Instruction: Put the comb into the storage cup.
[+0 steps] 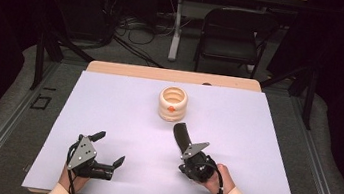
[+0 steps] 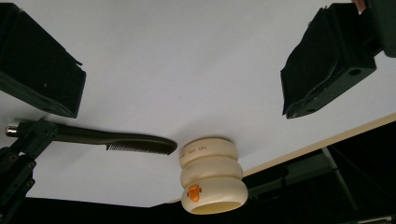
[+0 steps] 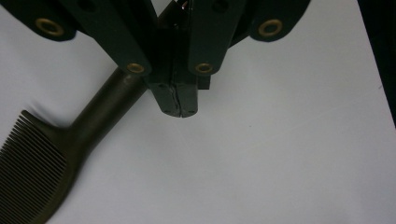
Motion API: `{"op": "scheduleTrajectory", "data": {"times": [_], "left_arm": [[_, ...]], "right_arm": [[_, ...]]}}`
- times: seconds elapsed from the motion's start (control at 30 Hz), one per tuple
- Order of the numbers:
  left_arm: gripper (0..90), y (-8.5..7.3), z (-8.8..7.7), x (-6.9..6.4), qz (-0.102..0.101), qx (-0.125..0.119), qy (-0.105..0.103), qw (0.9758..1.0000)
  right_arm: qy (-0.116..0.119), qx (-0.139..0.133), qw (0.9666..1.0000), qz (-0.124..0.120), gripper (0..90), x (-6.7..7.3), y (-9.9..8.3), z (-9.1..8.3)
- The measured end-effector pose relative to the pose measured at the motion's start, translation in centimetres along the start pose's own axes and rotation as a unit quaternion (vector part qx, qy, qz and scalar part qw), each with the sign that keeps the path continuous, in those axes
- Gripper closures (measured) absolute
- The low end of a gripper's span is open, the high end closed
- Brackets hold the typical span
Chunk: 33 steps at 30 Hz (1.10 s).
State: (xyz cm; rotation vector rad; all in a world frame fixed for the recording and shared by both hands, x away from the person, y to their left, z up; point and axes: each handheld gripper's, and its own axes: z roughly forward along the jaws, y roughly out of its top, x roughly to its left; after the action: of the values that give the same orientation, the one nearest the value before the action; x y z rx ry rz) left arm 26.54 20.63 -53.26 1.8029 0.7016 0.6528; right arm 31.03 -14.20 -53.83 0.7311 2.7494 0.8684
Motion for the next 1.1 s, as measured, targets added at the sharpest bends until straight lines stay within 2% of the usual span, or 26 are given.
{"op": "scheduleTrajectory", "data": {"times": [0.1,0.43,0.7,1.1], "left_arm": [[0.0,0.0,0.0,0.0,-0.001,0.0,0.0,1.0],[0.0,0.0,0.0,0.1,-0.003,-0.001,0.0,1.0],[0.0,0.0,0.0,0.0,-0.003,-0.001,-0.001,1.0],[0.0,0.0,-0.1,0.0,-0.003,-0.003,-0.001,1.0]], "right_arm": [[-0.002,0.001,1.0,0.008,90.0,-0.1,-0.2,-0.2],[-0.012,0.003,0.9999,0.011,90.0,-0.9,-0.8,-0.6],[-0.024,0.009,0.9994,0.025,90.0,-1.5,-1.2,-0.8],[-0.029,0.015,0.9991,0.026,90.0,-2.0,-1.2,-0.7]]}}
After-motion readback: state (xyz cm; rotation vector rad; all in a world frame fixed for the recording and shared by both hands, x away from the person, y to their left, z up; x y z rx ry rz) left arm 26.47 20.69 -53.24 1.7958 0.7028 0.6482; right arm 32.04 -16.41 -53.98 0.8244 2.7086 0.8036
